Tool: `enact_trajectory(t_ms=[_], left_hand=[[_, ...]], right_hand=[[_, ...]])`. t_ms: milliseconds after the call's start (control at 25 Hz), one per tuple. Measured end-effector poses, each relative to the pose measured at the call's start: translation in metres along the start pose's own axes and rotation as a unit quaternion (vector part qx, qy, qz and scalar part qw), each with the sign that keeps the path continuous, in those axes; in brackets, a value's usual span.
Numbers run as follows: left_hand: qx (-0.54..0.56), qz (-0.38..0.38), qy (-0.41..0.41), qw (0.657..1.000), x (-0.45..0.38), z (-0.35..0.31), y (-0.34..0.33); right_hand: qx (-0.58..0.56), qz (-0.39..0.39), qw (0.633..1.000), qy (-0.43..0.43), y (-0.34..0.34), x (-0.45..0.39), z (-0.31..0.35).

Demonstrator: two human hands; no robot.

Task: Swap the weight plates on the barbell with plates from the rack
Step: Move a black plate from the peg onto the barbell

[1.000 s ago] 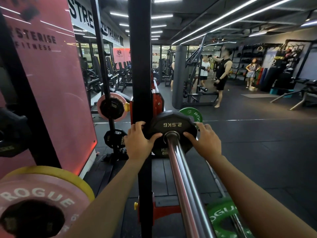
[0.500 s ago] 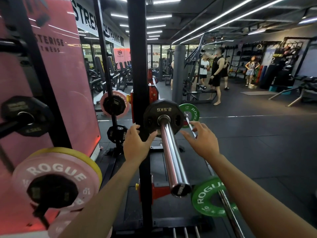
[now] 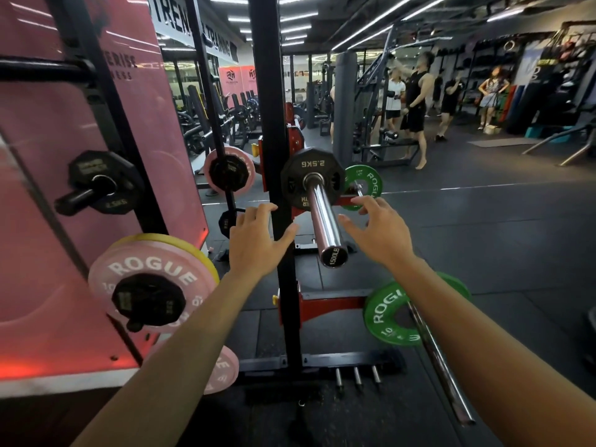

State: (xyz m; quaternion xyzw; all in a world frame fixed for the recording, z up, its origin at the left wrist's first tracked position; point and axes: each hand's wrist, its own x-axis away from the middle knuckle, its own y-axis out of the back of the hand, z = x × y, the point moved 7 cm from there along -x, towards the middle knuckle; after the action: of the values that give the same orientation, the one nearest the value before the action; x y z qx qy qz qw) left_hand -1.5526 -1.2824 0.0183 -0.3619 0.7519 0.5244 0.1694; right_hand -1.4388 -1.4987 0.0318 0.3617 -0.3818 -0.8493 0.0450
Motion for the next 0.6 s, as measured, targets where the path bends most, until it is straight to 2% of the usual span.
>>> enact_trajectory(t_ms=[120,280,600], left_hand=[[-0.003,-0.012,0.001,1.000,0.011,0.014,0.030],[-0.005,-0.040,0.024,0.999,0.034,0.067,0.090],[-0.074,-0.108,0.149,0.980,0.121,0.274,0.280]], right_hand=[[0.005,-0.009,0.999,0.034,0.002,0.012,0.043],[0.034,-0.009,0.996,0.077,-0.017,0.020,0.125],[-0.061,0.075,0.978,0.187,-0.157,0.063,0.380]])
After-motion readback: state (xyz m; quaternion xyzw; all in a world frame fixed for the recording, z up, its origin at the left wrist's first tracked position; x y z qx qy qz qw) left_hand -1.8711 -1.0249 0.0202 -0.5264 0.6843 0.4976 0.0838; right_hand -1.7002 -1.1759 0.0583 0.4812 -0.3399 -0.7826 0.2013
